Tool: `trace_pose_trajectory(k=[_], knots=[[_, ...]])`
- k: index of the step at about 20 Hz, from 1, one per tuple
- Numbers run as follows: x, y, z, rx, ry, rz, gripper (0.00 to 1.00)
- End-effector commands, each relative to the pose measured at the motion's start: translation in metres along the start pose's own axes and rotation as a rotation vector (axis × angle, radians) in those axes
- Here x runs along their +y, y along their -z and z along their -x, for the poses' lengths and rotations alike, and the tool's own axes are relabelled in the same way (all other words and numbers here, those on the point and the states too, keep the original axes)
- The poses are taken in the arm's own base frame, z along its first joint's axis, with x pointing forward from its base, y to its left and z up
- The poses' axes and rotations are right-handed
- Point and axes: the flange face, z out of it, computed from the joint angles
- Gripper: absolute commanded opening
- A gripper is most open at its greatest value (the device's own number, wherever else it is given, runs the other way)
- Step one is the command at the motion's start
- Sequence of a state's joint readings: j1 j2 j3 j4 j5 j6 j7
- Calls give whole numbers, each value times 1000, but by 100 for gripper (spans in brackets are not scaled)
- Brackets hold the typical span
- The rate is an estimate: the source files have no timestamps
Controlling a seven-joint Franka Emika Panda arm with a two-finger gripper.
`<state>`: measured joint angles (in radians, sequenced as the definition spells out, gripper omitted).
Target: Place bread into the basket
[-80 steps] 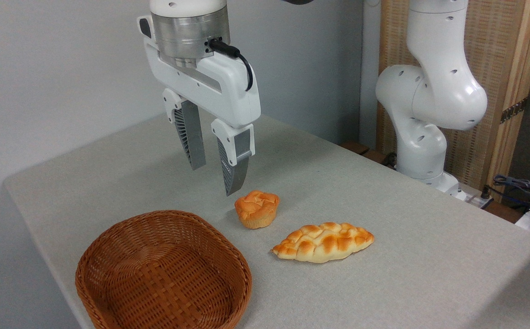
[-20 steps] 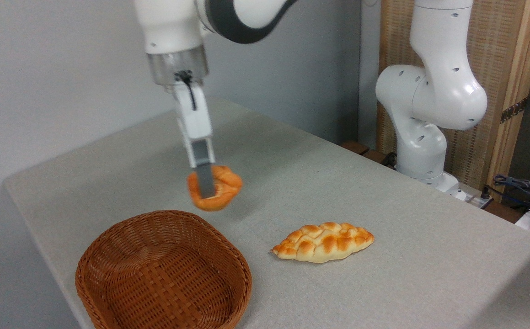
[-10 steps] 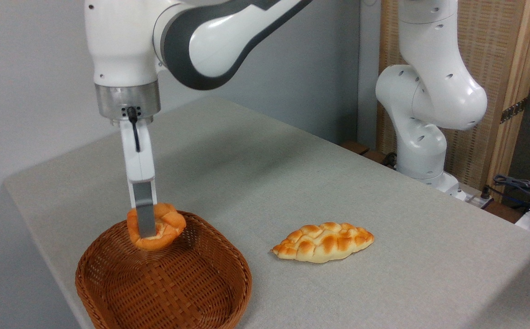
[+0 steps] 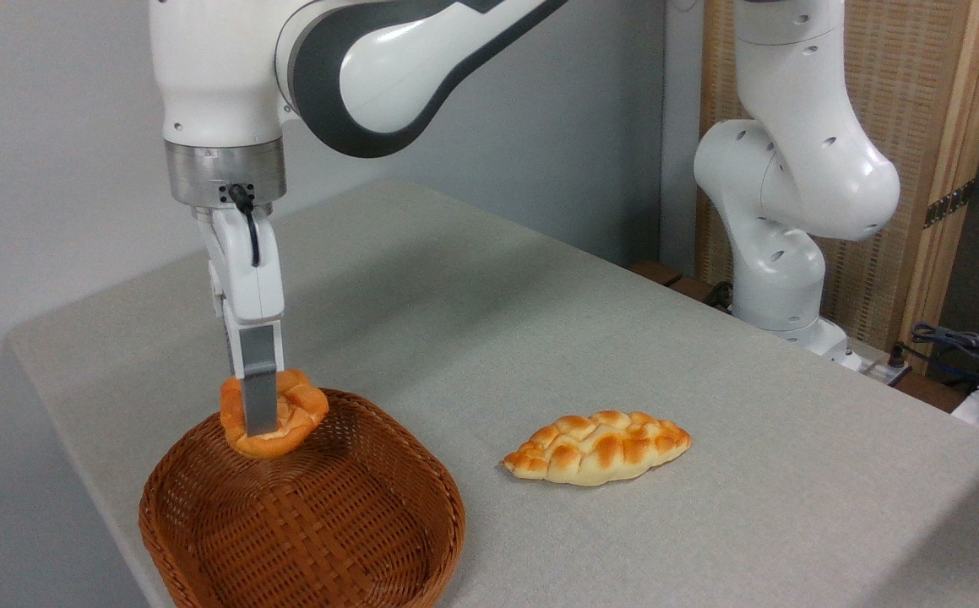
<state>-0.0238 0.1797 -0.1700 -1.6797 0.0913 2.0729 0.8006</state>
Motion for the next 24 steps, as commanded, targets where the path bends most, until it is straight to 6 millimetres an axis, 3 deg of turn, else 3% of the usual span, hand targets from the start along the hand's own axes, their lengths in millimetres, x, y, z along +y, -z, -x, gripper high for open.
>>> trace_pose_trajectory(k=[1, 8, 10, 13, 17, 19, 24], knots=[[0, 15, 0, 12, 20, -22, 100], [0, 21, -2, 23, 102, -28, 100], [-2, 37, -4, 41, 138, -36, 100], [8, 74, 13, 41, 193, 33, 100], [24, 112, 55, -40, 245, 162, 100], [28, 122, 72, -62, 267, 213, 100], [33, 123, 80, -101, 235, 242, 100]])
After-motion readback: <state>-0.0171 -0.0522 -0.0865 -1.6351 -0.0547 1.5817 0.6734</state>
